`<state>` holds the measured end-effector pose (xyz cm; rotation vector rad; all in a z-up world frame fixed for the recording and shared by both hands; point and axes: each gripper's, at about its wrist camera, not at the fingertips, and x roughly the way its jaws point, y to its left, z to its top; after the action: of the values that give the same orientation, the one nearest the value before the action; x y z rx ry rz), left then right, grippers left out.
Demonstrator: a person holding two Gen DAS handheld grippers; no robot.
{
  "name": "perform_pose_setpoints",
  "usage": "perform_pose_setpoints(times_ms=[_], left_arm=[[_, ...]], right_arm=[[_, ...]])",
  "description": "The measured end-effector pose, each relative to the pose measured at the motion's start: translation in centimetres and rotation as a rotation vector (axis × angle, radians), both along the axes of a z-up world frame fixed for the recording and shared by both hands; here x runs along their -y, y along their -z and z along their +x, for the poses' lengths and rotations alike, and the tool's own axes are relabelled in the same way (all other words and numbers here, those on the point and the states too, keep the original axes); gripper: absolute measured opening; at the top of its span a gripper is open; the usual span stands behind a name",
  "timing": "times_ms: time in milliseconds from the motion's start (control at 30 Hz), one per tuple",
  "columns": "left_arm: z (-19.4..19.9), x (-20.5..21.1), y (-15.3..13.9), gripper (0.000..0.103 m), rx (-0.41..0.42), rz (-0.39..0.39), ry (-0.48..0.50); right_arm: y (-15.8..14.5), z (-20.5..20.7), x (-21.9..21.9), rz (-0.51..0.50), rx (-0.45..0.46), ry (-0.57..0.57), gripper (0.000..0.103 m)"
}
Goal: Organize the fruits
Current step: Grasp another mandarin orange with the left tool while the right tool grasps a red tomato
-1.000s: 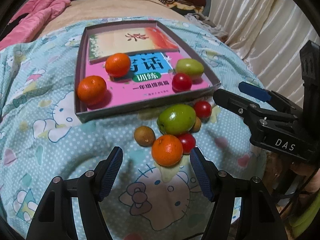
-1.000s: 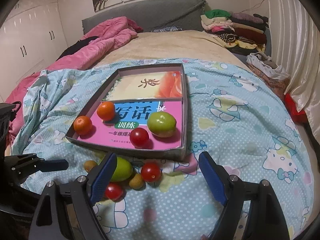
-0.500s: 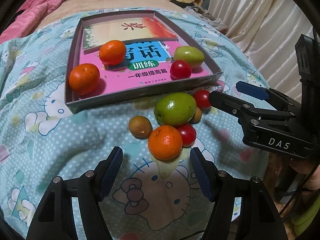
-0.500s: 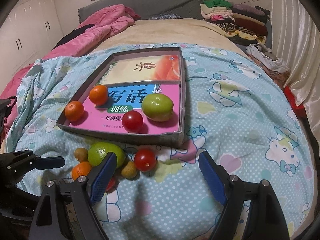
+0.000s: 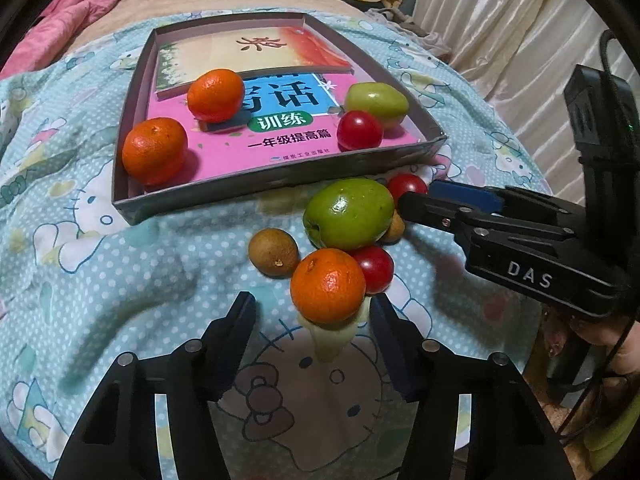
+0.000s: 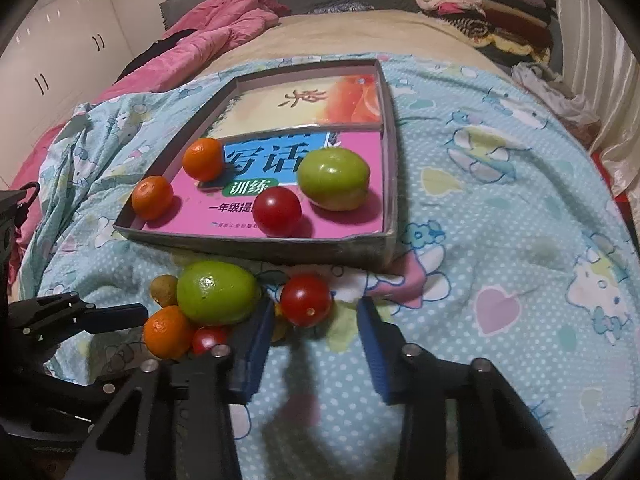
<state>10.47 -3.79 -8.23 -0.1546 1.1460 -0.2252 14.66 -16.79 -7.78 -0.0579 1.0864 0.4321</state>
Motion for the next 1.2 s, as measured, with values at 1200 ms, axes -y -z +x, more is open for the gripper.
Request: perform_pose_setpoints(times_ms=[1200], left_arm=[[1.2, 0.7, 0.0, 0.038, 0.028, -0.070, 0.036]], right_arm=[[-0.4, 0.2, 0.5, 0.063, 0.010, -0.021, 0.029]])
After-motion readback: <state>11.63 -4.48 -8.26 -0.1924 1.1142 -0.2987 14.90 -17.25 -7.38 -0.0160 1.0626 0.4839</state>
